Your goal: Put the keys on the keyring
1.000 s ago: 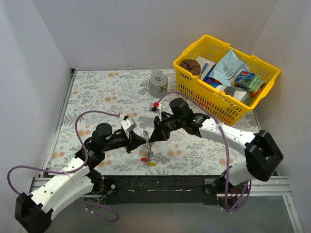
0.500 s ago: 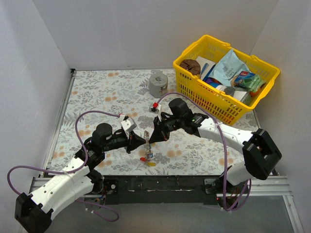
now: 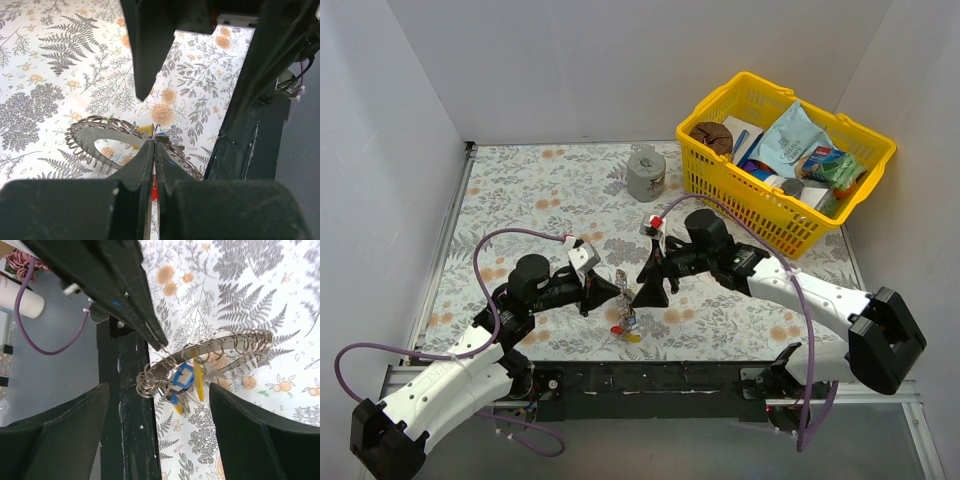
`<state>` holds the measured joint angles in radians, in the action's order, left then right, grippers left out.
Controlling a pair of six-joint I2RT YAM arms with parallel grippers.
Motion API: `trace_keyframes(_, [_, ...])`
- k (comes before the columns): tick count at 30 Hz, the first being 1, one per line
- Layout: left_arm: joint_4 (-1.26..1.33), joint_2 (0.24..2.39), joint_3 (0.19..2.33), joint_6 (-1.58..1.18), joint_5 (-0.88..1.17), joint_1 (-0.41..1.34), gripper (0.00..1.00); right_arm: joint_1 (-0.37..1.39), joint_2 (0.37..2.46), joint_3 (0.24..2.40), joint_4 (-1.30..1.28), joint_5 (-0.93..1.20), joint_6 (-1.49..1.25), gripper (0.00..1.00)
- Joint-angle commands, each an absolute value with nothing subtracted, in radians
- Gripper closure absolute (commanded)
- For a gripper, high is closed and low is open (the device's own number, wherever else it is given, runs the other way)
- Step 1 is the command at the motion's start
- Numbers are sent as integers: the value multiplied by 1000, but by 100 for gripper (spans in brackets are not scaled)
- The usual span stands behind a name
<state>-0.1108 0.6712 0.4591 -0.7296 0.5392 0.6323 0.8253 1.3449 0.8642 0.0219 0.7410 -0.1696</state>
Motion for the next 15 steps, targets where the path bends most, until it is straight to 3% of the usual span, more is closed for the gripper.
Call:
trace_keyframes(1, [-61, 650, 477, -724, 554, 634, 100, 824, 1232, 845, 87, 686, -112, 11])
trace_keyframes(7, [-58, 653, 474, -724, 568, 634, 100, 824, 1187, 828, 92, 663, -61, 12])
trace_keyframes(15, [-26, 614, 445, -709, 617, 635, 100, 824, 1124, 723, 293, 698, -28, 16])
